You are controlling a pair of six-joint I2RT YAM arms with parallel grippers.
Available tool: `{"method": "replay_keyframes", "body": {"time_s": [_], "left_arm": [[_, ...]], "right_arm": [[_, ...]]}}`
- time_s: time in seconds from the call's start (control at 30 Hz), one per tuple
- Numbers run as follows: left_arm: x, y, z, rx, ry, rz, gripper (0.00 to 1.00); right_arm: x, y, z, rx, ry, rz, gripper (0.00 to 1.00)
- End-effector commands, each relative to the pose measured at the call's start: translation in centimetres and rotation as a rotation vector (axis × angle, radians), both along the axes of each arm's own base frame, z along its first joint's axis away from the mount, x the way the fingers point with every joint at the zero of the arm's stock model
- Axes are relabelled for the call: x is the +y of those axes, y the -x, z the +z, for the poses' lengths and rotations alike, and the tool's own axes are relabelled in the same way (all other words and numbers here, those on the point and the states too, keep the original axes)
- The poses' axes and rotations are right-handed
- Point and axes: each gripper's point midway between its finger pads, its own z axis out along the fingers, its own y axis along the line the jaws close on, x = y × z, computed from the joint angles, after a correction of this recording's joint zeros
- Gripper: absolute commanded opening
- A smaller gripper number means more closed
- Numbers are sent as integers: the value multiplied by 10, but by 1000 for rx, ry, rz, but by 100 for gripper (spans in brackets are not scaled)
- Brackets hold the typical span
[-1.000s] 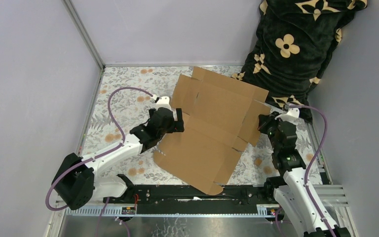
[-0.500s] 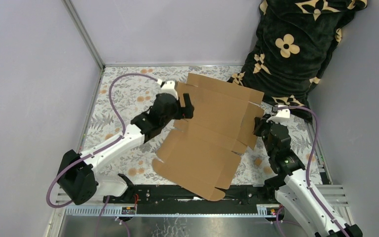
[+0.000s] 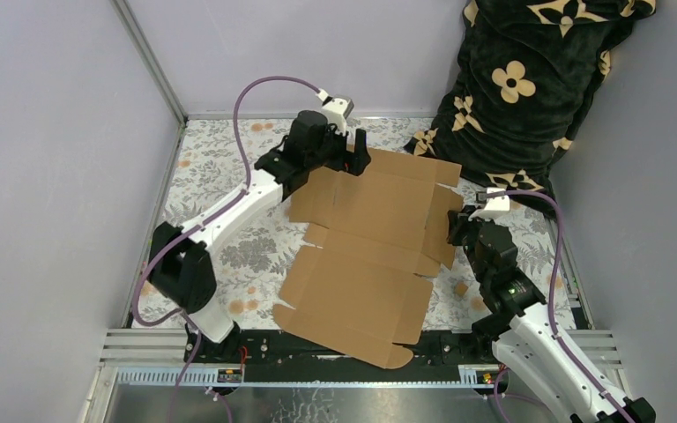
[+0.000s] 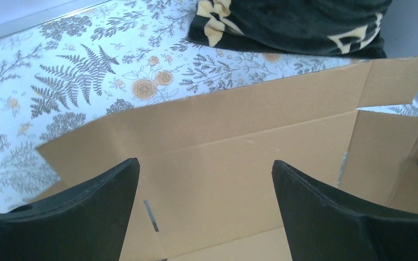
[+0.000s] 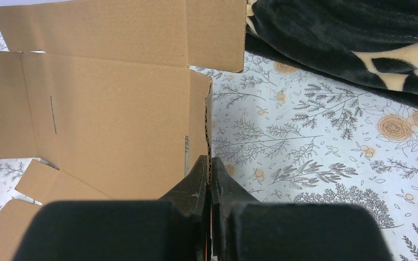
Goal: Fold the paper box
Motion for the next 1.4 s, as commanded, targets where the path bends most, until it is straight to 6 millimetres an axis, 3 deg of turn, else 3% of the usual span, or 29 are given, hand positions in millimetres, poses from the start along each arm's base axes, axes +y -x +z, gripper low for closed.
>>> {"method": "replay_keyframes", "body": {"time_s": [0.0, 0.2, 0.33, 0.57, 0.87, 1.33, 1.37], "left_arm": [[-6, -13, 11, -54, -41, -174, 99], [0, -38, 12, -102, -43, -233, 98], [-9, -46, 7, -94, -61, -318, 98], [-24, -26, -21, 14, -30, -529, 96], [-18, -13, -46, 99, 5, -598, 93], [-4, 3, -64, 148, -26, -551, 29], [-2, 3, -63, 143, -35, -539, 22]], "right_arm": [[12, -1, 38, -95, -20, 61, 0], [22, 2, 37, -98, -28, 117, 0], [32, 2, 39, -100, -30, 167, 0], [39, 3, 45, -111, -38, 204, 0], [38, 2, 47, -114, -40, 199, 0], [33, -3, 43, -98, -47, 156, 0], [34, -3, 43, -99, -48, 157, 0]]}}
